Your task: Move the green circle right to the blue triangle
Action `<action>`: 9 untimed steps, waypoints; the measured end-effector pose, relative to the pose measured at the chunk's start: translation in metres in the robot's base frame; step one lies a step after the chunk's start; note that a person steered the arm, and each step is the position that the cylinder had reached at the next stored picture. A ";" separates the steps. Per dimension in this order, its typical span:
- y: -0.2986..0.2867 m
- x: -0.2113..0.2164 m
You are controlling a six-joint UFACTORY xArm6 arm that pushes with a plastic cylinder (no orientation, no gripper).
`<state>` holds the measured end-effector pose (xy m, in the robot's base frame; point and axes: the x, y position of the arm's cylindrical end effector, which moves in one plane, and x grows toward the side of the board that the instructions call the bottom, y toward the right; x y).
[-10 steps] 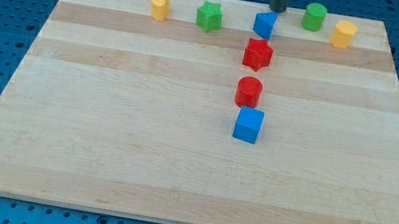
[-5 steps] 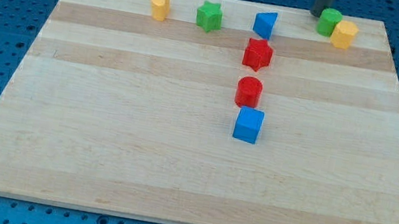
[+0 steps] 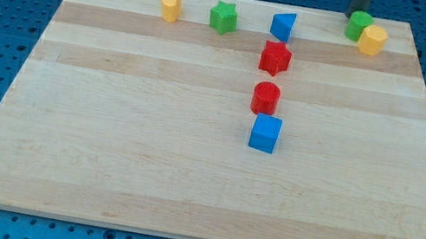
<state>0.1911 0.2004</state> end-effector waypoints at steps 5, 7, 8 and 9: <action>0.044 0.001; 0.033 0.001; 0.033 0.003; 0.029 0.020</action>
<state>0.2113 0.2297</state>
